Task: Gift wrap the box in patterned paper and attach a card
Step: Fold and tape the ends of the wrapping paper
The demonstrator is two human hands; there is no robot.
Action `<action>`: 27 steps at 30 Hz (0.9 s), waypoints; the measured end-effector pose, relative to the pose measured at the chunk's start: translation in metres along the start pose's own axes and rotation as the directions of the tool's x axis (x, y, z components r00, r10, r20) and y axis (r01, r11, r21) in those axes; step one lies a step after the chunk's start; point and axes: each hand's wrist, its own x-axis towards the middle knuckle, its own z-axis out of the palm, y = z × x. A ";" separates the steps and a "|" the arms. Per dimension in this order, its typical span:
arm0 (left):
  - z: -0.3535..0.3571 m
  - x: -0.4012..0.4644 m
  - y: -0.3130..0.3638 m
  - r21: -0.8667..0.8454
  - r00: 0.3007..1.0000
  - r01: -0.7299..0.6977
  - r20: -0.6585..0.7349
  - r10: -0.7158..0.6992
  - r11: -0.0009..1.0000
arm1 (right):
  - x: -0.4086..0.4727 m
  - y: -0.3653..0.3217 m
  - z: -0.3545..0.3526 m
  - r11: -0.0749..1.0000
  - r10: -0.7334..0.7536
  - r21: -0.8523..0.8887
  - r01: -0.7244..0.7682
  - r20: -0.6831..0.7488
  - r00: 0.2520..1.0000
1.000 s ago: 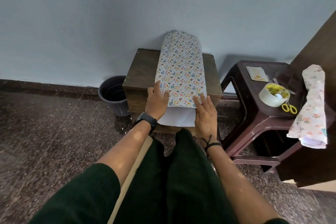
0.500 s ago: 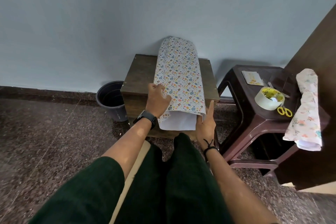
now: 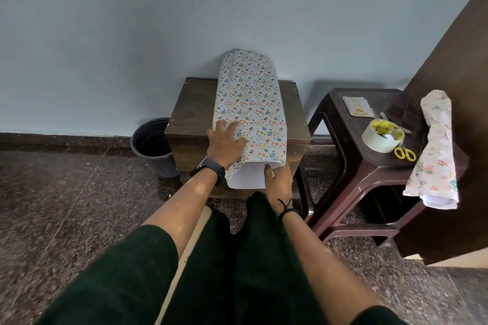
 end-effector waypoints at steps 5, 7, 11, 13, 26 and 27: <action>-0.004 0.003 -0.001 0.001 1.000 -0.005 0.029 0.005 1.000 | 0.000 0.001 0.011 0.989 -0.014 -0.146 0.013 -0.009 1.000; -0.005 0.003 -0.003 -0.043 0.999 -0.005 0.035 0.007 0.999 | 0.001 -0.001 0.015 0.989 0.001 -0.147 -0.001 -0.006 1.000; -0.008 0.003 -0.006 -0.100 0.999 0.004 0.040 0.000 0.995 | 0.003 -0.004 0.021 0.995 -0.007 -0.095 0.010 0.033 0.999; -0.008 0.003 -0.006 -0.117 0.999 0.005 0.046 0.001 0.993 | 0.005 -0.006 0.023 0.999 -0.007 -0.051 0.009 0.042 0.999; 0.000 -0.004 -0.010 -0.486 0.966 0.073 -0.184 -0.183 0.871 | 0.026 -0.011 0.003 0.675 0.328 0.612 -0.412 0.251 0.911; 0.001 -0.004 -0.010 -0.527 0.951 0.085 -0.211 -0.227 0.845 | 0.027 -0.010 -0.001 0.615 0.330 0.657 -0.436 0.288 0.899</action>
